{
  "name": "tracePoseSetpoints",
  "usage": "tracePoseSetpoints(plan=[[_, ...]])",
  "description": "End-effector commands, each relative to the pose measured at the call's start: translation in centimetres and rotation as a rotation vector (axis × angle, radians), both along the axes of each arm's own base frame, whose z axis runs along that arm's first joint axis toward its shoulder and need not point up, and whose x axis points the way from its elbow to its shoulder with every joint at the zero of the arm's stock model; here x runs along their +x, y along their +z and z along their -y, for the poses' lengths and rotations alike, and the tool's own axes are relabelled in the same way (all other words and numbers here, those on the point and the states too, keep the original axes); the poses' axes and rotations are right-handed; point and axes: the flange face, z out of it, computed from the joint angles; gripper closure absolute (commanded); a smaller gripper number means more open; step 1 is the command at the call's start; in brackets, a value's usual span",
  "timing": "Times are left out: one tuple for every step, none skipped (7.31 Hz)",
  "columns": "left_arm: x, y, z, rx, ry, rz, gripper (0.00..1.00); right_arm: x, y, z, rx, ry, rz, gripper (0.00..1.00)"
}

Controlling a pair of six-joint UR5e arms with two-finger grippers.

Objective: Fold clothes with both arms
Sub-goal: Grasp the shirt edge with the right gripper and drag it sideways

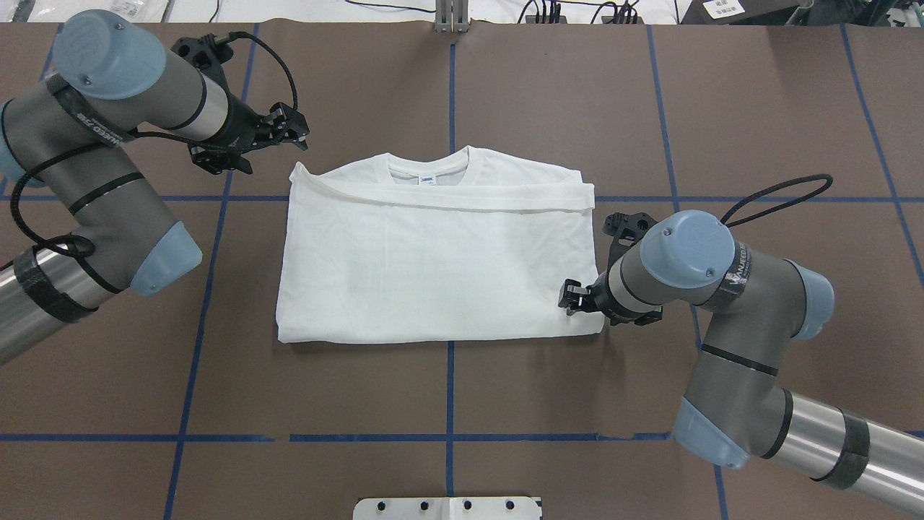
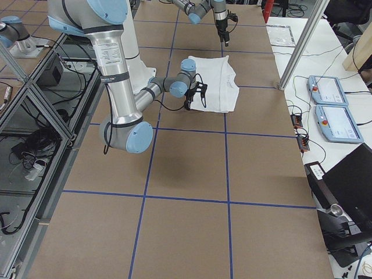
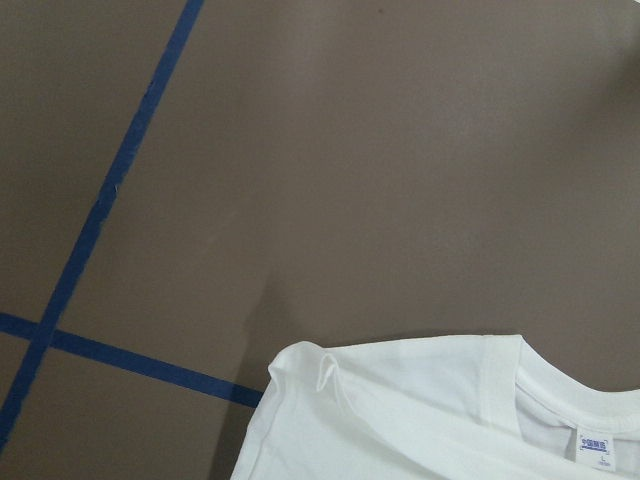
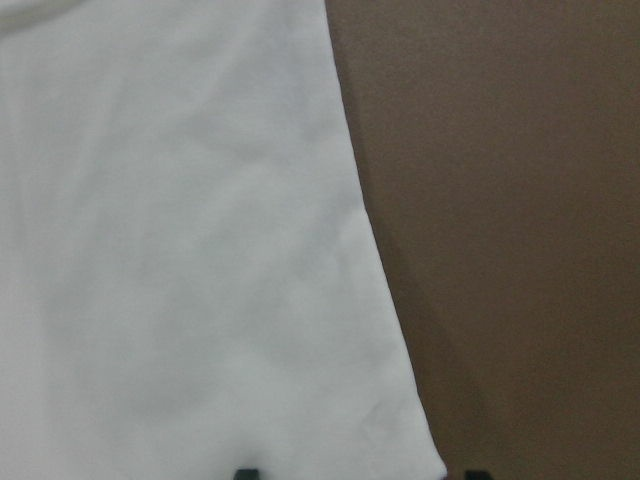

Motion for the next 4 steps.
tracePoseSetpoints(plan=[[-0.2,0.1,0.2,0.006,-0.014,0.007,0.01,0.3,-0.3,0.4,0.001,0.007,0.004,1.00],[-0.2,0.0,0.2,0.007,-0.016,0.007,0.01,0.3,-0.2,0.4,-0.001,0.007,0.001,1.00],[-0.2,0.0,0.3,0.008,-0.017,0.007,0.01,0.6,-0.2,0.6,-0.001,0.012,0.003,1.00],[-0.2,0.0,0.3,0.008,-0.017,0.007,0.01,2.0,0.2,0.7,-0.005,0.021,0.001,1.00]])
